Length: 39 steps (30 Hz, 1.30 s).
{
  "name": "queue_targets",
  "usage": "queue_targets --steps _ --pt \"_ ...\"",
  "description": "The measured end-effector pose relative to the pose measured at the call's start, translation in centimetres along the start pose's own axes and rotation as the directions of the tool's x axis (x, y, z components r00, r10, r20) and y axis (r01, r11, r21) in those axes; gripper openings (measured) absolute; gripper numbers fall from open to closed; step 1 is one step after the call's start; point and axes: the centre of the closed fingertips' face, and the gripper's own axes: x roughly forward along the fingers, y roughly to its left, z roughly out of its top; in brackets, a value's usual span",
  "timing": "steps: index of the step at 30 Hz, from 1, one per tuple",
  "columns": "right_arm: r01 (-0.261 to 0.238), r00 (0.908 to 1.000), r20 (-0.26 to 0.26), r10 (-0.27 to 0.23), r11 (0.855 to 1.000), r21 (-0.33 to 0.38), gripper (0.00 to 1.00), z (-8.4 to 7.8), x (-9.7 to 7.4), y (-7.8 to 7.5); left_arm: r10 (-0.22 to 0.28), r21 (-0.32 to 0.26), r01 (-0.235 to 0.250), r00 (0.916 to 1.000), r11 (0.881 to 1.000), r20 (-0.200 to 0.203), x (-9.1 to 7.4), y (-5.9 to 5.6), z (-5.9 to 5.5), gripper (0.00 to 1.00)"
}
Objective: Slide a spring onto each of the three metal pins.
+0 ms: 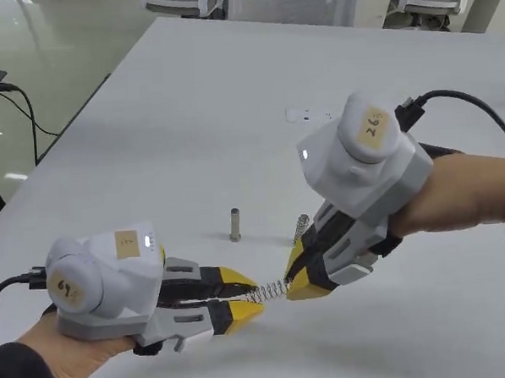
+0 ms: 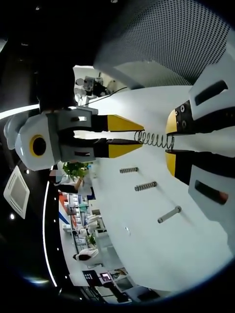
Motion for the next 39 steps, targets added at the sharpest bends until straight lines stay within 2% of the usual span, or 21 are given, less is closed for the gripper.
queue_targets --steps 4,21,34,39 --pt "0.016 0.9996 0.024 -0.016 1.000 -0.007 0.12 1.0 -0.4 -0.1 0.000 0.001 0.000 1.0000 1.000 -0.005 0.1 0.0 -0.1 0.08" --pt "0.044 0.9985 0.036 -0.042 0.997 -0.062 0.13 3.0 -0.6 0.0 0.004 0.002 -0.004 1.0000 1.000 0.003 0.3 -0.1 0.2 0.08" --pt "0.041 0.9988 0.030 -0.040 0.998 -0.056 0.13 2.9 -0.3 -0.3 0.010 0.000 -0.010 0.9999 1.000 0.009 0.3 0.1 0.2 0.07" --pt "0.031 0.9993 0.021 -0.030 0.998 -0.052 0.13 2.6 0.1 -0.1 0.010 -0.005 -0.010 0.9993 1.000 0.035 0.2 0.1 0.8 0.07"
